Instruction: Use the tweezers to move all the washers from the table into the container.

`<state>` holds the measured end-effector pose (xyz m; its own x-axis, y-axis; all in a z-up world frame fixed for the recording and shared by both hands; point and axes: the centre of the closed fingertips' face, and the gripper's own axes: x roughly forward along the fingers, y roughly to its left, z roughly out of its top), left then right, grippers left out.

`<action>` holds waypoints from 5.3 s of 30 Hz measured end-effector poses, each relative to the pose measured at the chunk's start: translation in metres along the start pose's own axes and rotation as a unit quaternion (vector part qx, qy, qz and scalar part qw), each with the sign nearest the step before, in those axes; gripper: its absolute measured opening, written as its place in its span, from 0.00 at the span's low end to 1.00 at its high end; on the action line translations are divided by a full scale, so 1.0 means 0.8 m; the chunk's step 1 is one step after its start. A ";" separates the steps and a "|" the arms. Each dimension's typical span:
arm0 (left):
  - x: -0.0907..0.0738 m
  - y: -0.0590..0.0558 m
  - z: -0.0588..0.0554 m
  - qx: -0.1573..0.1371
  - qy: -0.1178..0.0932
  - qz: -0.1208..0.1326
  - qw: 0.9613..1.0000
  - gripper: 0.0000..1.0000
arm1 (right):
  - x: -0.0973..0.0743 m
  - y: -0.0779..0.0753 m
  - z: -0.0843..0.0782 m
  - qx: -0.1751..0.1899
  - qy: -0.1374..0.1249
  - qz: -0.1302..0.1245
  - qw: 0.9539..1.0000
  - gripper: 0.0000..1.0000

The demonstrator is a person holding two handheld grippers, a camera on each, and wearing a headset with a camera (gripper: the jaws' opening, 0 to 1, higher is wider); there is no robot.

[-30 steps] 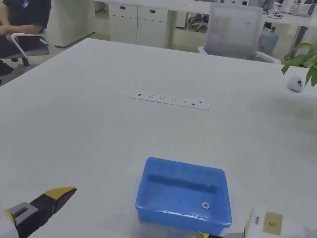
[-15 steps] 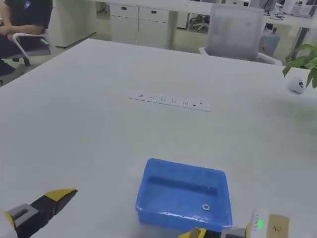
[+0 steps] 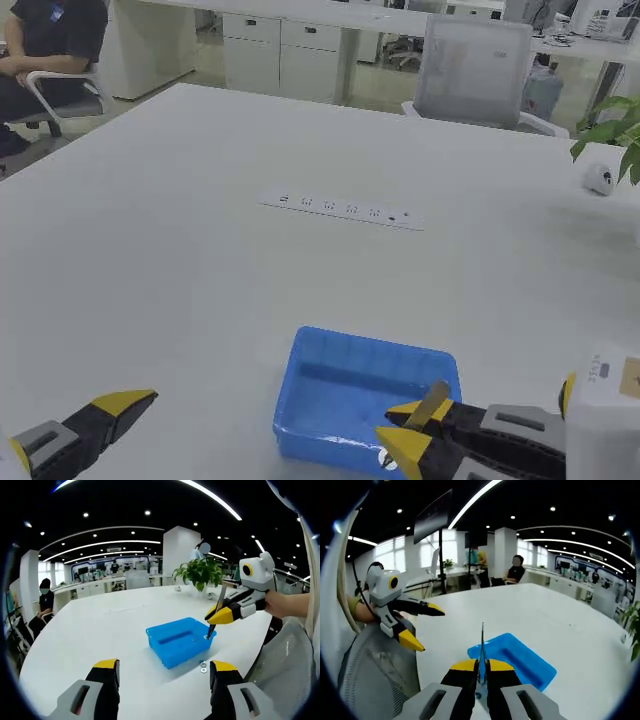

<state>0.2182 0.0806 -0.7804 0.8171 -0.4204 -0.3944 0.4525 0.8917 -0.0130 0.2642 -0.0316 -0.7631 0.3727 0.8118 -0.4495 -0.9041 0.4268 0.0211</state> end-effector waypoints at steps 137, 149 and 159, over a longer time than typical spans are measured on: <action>-0.002 -0.004 0.010 -0.029 -0.017 -0.007 0.999 0.85 | 0.045 0.028 -0.077 0.204 0.039 0.087 0.974 0.04; -0.002 -0.002 0.006 -0.029 -0.017 -0.005 0.999 0.84 | 0.050 0.036 -0.081 0.163 0.053 0.088 0.981 0.04; -0.002 -0.004 0.009 -0.028 -0.017 -0.004 0.999 0.84 | 0.050 0.059 -0.080 0.041 0.066 0.098 0.992 0.05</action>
<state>0.2178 0.0772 -0.7730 0.8258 -0.4320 -0.3625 0.4388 0.8960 -0.0681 0.2230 -0.0045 -0.8373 0.1568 0.8255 -0.5421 -0.9344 0.3018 0.1893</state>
